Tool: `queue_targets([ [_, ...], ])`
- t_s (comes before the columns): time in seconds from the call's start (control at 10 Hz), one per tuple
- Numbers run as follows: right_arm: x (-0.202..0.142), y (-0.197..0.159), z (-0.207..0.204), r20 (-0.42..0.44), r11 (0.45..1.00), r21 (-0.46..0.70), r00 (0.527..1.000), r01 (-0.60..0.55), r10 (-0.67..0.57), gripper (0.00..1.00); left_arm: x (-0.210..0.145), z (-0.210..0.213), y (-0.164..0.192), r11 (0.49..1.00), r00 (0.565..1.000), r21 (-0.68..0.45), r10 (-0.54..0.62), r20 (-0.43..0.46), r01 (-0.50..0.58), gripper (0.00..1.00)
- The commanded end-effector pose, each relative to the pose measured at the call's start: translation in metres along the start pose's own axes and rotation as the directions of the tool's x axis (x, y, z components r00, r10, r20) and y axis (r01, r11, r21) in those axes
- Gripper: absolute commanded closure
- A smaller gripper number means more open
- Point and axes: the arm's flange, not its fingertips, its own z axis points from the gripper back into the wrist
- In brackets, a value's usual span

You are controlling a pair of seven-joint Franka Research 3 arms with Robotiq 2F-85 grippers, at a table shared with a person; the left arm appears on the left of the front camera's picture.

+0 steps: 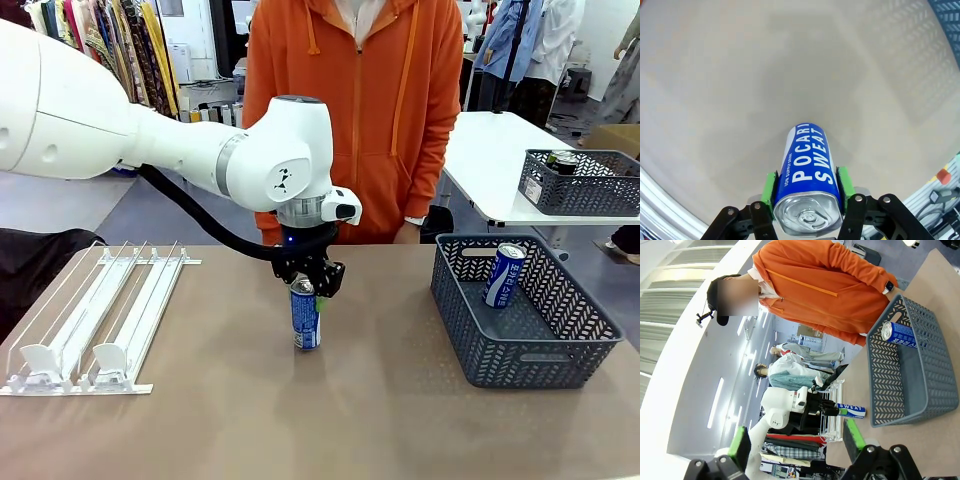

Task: Retrieve and store the cans from the dispenser.
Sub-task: Pick up one can from the Automatic Can Dispenser and place it in the middle of the table.

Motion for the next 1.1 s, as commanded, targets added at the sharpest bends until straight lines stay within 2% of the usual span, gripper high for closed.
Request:
queue_targets([
  [0.0,0.004,0.004,-0.002,0.01,1.0,0.02,1.0,-0.01,0.01,0.0,-0.001,0.007,0.003,1.0,1.0,0.013,0.027,-0.005,-0.027,1.0],
  [0.1,0.004,0.004,-0.002,0.01,1.0,0.02,1.0,-0.01,0.01,0.0,-0.002,0.007,0.004,1.0,1.0,0.014,0.025,-0.001,-0.025,0.56],
  [0.2,0.004,0.004,-0.002,0.01,1.0,0.02,1.0,-0.01,0.01,0.0,-0.002,0.008,0.004,0.999,1.0,0.024,0.023,0.005,-0.023,0.0],
  [0.6,0.004,0.004,-0.002,0.01,1.0,0.02,1.0,-0.01,0.01,0.0,-0.009,0.018,0.003,0.997,0.998,0.06,0.04,0.045,-0.042,0.0],
  [0.8,0.004,0.004,-0.002,0.01,1.0,0.02,1.0,-0.01,0.01,0.0,-0.03,0.063,0.012,0.995,0.987,0.03,0.093,0.134,-0.098,0.0],
  [1.0,0.004,0.004,-0.002,0.01,1.0,0.02,1.0,-0.01,0.01,0.0,-0.086,0.111,0.033,0.981,0.974,-0.135,0.161,0.161,-0.14,0.0],
])
